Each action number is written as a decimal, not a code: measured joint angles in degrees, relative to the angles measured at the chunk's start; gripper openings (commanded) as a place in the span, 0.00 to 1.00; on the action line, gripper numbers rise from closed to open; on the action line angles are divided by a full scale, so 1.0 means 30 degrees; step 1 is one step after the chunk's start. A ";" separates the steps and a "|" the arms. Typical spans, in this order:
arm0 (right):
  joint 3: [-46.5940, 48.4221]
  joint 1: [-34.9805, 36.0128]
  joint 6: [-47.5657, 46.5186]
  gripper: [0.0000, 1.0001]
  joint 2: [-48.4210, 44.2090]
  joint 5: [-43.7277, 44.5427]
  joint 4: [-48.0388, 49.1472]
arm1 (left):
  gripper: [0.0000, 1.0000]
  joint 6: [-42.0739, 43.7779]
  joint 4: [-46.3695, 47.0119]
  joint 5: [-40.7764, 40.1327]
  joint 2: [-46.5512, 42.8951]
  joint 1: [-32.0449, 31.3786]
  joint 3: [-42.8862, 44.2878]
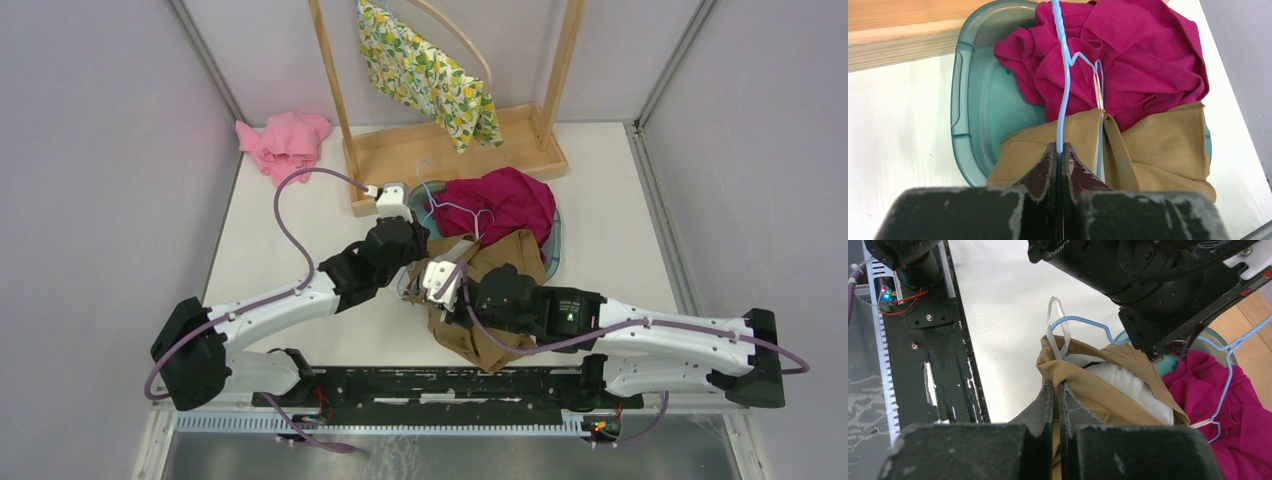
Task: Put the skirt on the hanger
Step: Hang the skirt on the hanger.
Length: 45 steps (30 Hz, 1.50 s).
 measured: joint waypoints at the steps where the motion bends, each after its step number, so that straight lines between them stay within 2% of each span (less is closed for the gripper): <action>1: 0.0000 -0.0022 -0.0029 0.01 0.0000 0.0007 0.0007 | 0.03 -0.0007 0.0044 -0.0044 -0.0036 -0.0007 -0.0058; 23: 0.0007 -0.2783 0.0073 0.01 -0.0430 0.0182 0.0051 | 0.03 0.0175 0.0641 -0.0073 -0.0780 -0.0146 -0.0772; 45: 0.0889 -0.2892 0.0168 0.02 0.0896 -0.1413 0.0044 | 0.03 0.0903 0.0670 -0.0270 -0.0729 -0.0576 -0.0780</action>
